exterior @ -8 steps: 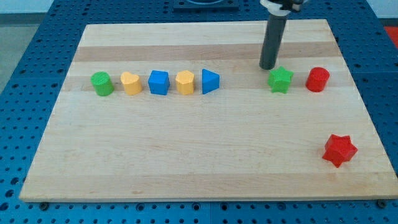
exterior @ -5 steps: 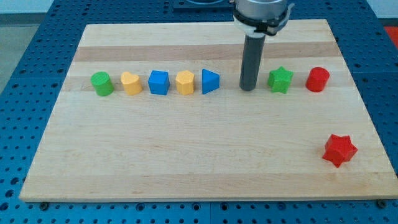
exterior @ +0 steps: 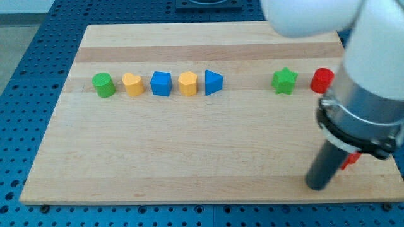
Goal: Slide the red star towards the green star
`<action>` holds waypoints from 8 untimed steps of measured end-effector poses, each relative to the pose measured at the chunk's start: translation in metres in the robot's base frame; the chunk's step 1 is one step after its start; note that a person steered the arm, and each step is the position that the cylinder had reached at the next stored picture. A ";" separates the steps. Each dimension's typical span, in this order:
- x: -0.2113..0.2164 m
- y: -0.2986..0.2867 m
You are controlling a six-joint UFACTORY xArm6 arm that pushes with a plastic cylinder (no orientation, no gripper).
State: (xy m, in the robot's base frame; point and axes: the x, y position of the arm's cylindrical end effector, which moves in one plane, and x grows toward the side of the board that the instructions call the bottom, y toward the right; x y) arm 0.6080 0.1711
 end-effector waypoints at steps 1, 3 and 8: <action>0.008 0.044; -0.008 0.072; -0.083 -0.005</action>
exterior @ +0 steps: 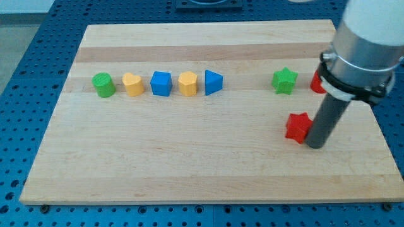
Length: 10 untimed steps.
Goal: Slide the red star towards the green star
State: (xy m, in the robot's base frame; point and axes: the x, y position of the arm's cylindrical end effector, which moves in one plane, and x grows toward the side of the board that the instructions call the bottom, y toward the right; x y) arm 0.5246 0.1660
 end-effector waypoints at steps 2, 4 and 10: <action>-0.028 -0.035; -0.051 -0.062; -0.097 -0.084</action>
